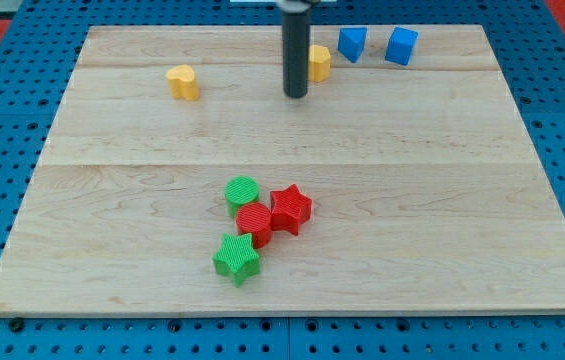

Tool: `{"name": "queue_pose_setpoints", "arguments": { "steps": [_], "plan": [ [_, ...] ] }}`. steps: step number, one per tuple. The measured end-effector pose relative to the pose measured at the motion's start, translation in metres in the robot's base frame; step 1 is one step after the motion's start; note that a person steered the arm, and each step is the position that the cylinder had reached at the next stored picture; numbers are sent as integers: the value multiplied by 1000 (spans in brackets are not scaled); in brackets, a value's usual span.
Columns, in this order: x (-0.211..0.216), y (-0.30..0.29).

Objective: Slide the yellow heart below blue cube

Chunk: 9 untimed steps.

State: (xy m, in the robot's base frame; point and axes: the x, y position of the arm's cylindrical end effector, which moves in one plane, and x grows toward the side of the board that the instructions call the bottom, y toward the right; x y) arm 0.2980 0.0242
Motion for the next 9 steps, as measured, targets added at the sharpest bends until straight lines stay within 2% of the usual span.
{"name": "queue_pose_setpoints", "arguments": {
  "steps": [2, 4, 5, 6, 7, 8, 9],
  "plan": [
    [0, 12],
    [-22, 39],
    [66, 6],
    [80, -120],
    [25, -150],
    [16, -162],
    [-13, -204]
  ]
}}
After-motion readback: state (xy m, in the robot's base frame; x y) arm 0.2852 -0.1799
